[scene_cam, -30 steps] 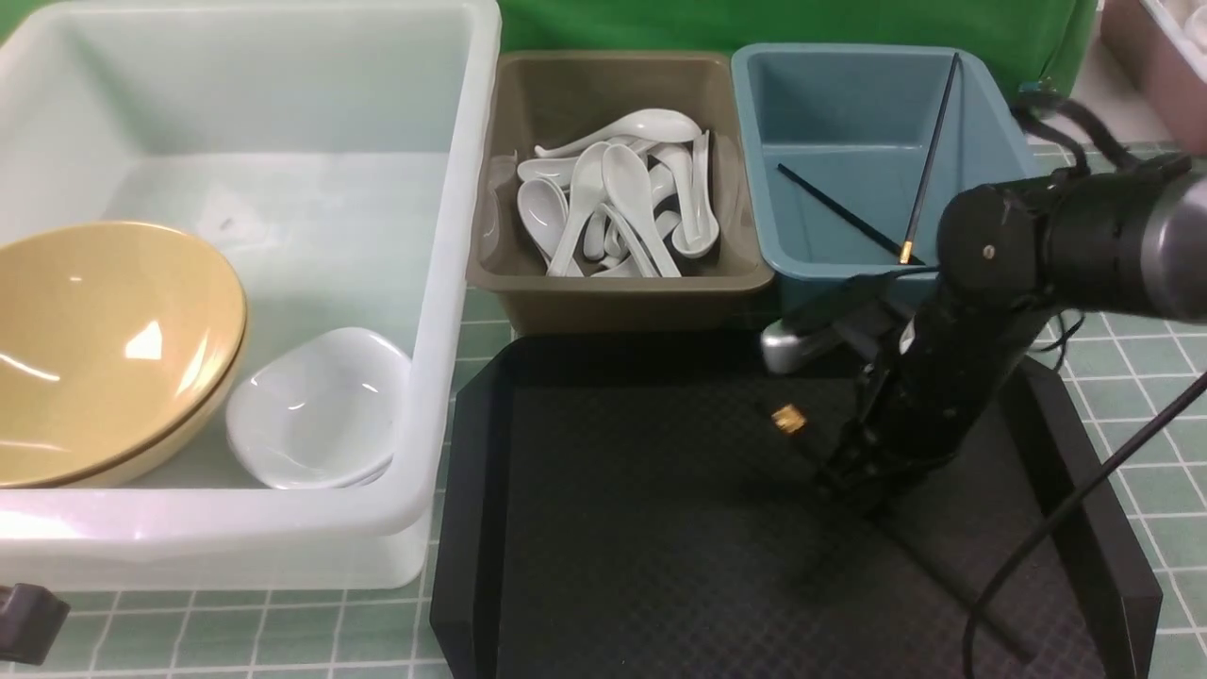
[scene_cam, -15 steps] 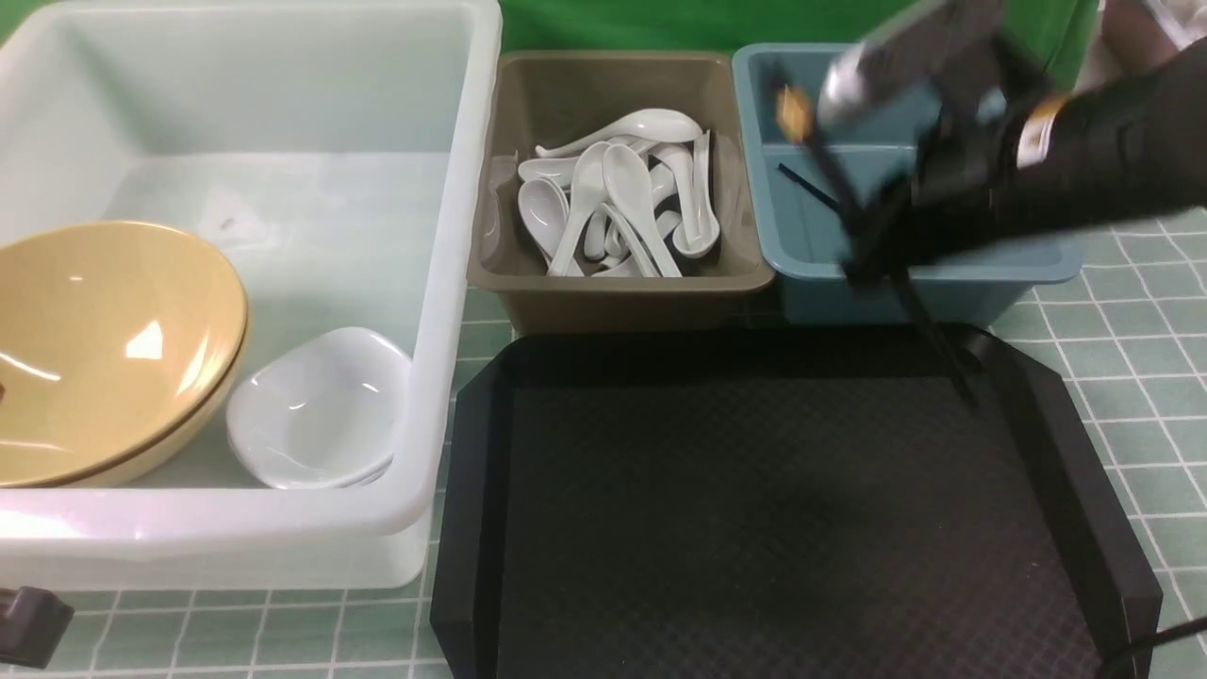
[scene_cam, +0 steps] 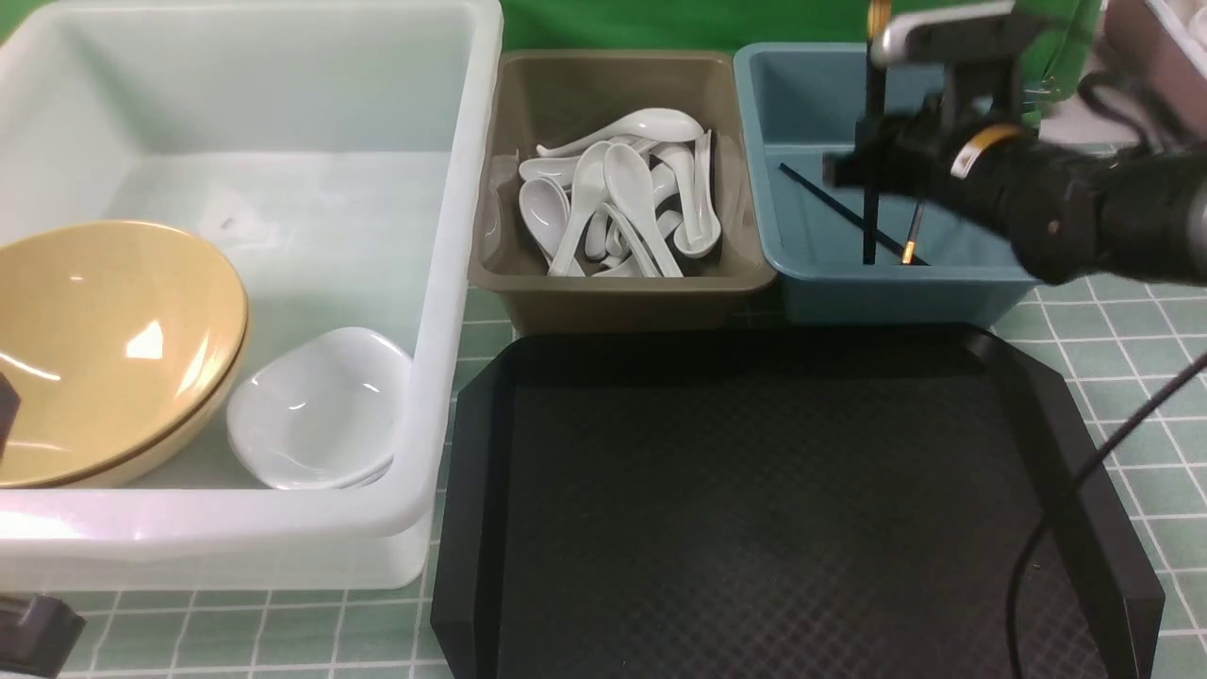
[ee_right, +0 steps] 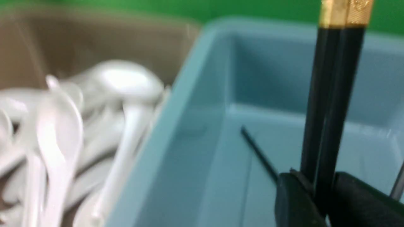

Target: On blue table put chopsticks spoon bowls plates into blue grey white boxes.

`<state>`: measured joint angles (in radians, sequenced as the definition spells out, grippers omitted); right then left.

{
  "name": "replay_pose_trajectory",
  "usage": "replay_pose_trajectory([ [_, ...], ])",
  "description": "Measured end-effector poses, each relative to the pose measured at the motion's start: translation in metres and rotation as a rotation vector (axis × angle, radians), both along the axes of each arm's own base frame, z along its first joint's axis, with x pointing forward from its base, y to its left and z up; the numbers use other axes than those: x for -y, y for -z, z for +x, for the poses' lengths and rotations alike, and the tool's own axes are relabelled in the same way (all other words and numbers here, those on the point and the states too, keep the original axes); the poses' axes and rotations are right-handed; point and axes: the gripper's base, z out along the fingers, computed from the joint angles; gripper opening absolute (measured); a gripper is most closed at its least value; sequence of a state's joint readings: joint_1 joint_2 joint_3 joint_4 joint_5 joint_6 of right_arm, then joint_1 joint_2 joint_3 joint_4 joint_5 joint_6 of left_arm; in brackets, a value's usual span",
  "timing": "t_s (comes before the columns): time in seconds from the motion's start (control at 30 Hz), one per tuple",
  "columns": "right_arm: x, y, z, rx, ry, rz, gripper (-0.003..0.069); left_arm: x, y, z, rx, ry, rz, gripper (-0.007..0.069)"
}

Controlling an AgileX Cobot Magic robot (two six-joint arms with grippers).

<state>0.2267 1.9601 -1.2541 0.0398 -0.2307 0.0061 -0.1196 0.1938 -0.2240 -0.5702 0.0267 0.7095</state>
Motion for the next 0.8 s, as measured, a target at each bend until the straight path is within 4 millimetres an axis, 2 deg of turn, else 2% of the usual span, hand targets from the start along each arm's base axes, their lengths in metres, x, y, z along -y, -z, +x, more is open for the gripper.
replay_pose_trajectory([
  [0.07,0.0,0.004,0.001,-0.007,0.0,-0.001,0.0281,0.0,0.001,0.0,-0.008,0.005,0.002,0.0001],
  [0.13,0.0,0.002,0.002,0.003,0.001,0.002,0.0309,0.0,0.001,0.0,-0.008,0.005,0.002,0.0001],
  [0.33,0.0,-0.003,0.003,-0.007,0.0,-0.002,0.0332,0.001,0.001,0.0,-0.012,0.007,0.002,0.0001],
  [0.43,0.007,-0.024,0.013,-0.129,0.014,-0.023,0.0271,0.001,0.002,0.0,-0.019,0.012,0.004,0.0001],
  [0.53,0.02,-0.045,0.025,-0.259,0.035,-0.048,0.0148,0.001,0.002,0.0,-0.017,0.011,0.003,0.0001],
  [0.63,0.028,-0.057,0.027,-0.359,0.034,-0.084,0.0064,0.001,0.001,0.0,-0.012,0.008,0.002,0.0001],
  [0.73,0.03,-0.069,0.022,-0.418,-0.026,-0.182,0.0038,0.0,0.002,0.0,-0.011,0.004,0.002,0.0001],
  [0.8,0.033,-0.087,0.012,-0.459,-0.091,-0.301,0.0036,0.0,0.004,0.001,-0.011,-0.002,0.001,0.0001],
])
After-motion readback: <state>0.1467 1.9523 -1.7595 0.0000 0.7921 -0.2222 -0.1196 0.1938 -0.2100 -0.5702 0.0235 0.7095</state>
